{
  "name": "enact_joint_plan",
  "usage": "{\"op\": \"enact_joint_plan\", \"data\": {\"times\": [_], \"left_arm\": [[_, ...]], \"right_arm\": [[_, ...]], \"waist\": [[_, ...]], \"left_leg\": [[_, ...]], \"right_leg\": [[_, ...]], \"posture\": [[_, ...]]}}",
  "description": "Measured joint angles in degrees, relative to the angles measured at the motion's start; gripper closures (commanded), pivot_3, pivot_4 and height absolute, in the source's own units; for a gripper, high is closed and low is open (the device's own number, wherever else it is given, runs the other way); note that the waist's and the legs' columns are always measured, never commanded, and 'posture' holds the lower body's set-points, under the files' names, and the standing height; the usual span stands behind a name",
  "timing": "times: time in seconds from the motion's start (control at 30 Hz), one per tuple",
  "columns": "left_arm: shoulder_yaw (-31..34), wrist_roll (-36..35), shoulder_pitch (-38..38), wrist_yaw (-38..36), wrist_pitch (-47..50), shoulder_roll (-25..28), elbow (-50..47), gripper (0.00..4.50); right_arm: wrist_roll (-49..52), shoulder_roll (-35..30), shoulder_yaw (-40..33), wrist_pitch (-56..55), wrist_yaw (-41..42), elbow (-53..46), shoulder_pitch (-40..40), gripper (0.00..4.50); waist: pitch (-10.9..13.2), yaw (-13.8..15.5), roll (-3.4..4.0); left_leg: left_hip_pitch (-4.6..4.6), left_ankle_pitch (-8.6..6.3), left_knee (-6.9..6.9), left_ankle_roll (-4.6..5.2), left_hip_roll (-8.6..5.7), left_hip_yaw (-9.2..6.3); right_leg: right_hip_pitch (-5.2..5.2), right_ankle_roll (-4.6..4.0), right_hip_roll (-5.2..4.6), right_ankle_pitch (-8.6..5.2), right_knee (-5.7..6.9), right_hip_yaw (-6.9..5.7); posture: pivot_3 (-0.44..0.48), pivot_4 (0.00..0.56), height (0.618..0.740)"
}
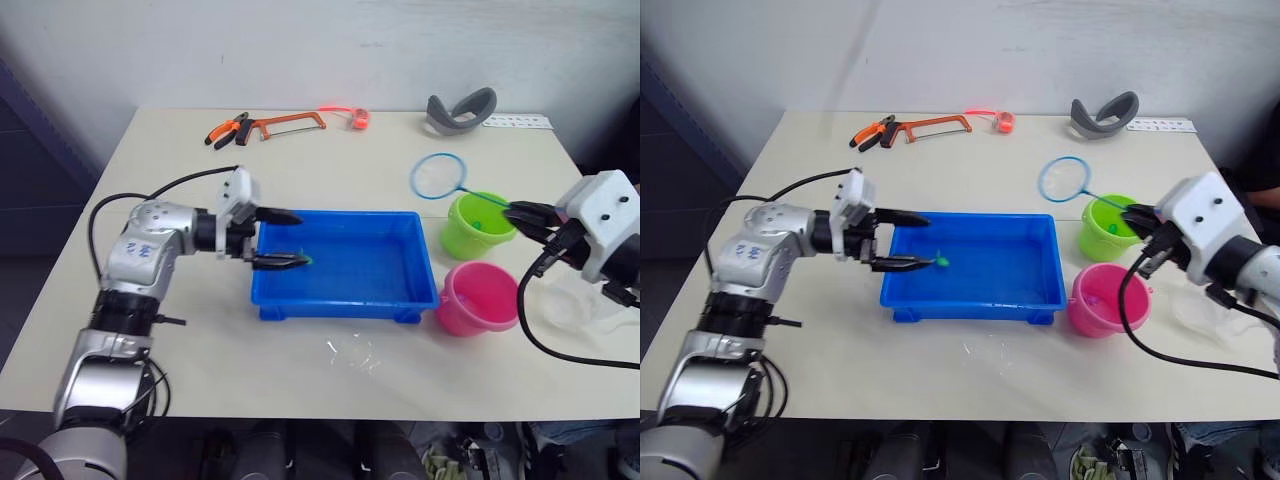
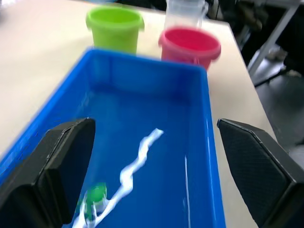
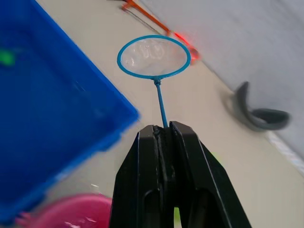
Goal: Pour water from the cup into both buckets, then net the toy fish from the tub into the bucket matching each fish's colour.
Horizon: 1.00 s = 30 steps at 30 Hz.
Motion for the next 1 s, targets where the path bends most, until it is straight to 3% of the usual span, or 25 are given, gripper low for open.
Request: {"op": "enact_joint_plan", "data": {"times": [0.27, 0.47, 0.8, 1.0], "left_arm": [[4.17, -0.82, 9.4, 0.76, 3.82, 8.07, -9.17, 0.02], [6.57, -1.08, 13.17, 4.17, 5.16, 9.36, -13.53, 0.02], [9.06, -2.61, 15.67, 7.93, 7.02, 9.93, -17.94, 0.02], [9.1, -2.99, 15.81, 8.87, 7.62, 9.94, -18.26, 0.02]], "right_arm": [[7.39, 5.28, 14.08, 10.87, 2.87, -0.07, -4.04, 4.5], [10.21, 8.62, 21.15, 18.26, 4.4, 3.52, -7.6, 4.5], [1.9, 16.1, 29.58, 15.22, 2.89, 14.04, -14.16, 4.5], [-2.54, 20.81, 29.11, 11.02, -0.2, 19.47, -15.27, 4.5]], "waist": [[-0.01, 0.11, -0.02], [0.0, 0.11, -0.03], [-0.04, -0.06, -0.09], [-0.04, 0.06, -0.08]], "left_leg": [[-0.12, -0.14, -0.04, 0.16, -0.19, -0.03], [-0.09, -0.15, -0.04, 0.19, -0.24, -0.03], [-0.07, -0.14, -0.14, 0.15, -0.24, 0.04], [-0.1, -0.12, -0.2, 0.12, -0.25, 0.07]], "right_leg": [[0.0, -0.02, -0.68, -0.01, 0.0, -0.14], [-0.04, -0.02, -0.73, -0.01, -0.03, -0.2], [-0.09, -0.01, -0.66, -0.01, 0.02, -0.19], [-0.13, -0.01, -0.41, -0.01, 0.07, -0.18]], "posture": [[0.0, 0.15, 0.74], [0.0, 0.15, 0.74], [0.0, 0.15, 0.74], [0.0, 0.15, 0.74]]}}
